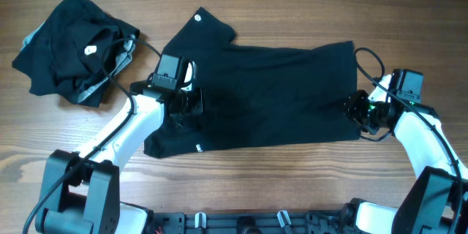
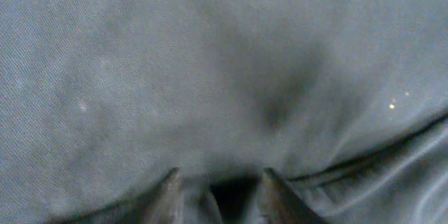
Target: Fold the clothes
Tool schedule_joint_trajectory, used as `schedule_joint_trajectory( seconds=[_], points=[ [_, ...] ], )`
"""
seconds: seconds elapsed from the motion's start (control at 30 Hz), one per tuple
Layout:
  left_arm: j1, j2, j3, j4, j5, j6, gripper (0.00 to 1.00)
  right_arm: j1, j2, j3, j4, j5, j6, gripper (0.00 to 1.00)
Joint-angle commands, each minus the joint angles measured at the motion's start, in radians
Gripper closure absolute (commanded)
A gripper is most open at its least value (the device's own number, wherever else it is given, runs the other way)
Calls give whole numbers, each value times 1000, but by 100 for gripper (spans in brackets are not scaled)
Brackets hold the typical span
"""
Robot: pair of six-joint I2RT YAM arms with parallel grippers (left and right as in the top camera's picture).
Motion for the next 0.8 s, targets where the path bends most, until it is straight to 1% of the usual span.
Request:
schedule_joint_trajectory(
  seconds=[0.0,0.03,0.07,0.1,0.13,0.17,0.2,0.23,0.3,0.33,0.37,0.4,0.43,0.53,0.57,0.63,0.7,0.77],
  points=[
    [-4,-12,51,-84,2,0,50,3,-18,15,2,18,-20,57],
    [-4,-37,101,-187,29,0,50,3,-18,15,2,18,-19,57],
    [-4,-61,142,-286,44,0,55,3,-18,15,2,18,-19,57],
    [-10,-89,161,-383,45,-8,69,3,-18,15,2,18,-20,57],
    [-17,-101,161,-457,37,-24,87,3,-18,15,2,18,-19,57],
    [-26,-95,151,-531,17,-42,96,3,-18,15,2,18,-19,57],
    [-31,-95,127,-544,-26,-84,96,3,-18,15,2,18,-20,57],
    [-32,-95,71,-519,-82,-159,96,3,-18,15,2,18,-20,57],
    [-13,-93,-37,-409,-120,-272,96,3,-18,15,2,18,-19,57],
    [7,-93,-81,-365,-156,-347,96,3,-18,15,2,18,-19,57],
    [30,-93,-113,-323,-190,-396,96,3,-18,15,2,18,-19,57],
    [55,-93,-142,-264,-209,-413,96,3,-18,15,2,18,-19,57],
    [69,-93,-157,-214,-211,-412,95,3,-18,15,2,18,-19,57],
    [82,-93,-166,-108,-253,-407,87,3,-18,15,-2,18,-19,57],
    [82,-93,-166,-40,-254,-380,86,3,-18,15,-1,18,-19,57],
    [82,-93,-166,72,-253,-338,87,3,-18,15,-1,18,-19,57],
    [82,-94,-166,193,-224,-332,87,3,-18,15,-1,18,-19,57],
    [82,-97,-154,252,-174,-328,87,3,-18,15,-2,18,-19,58]
  ],
)
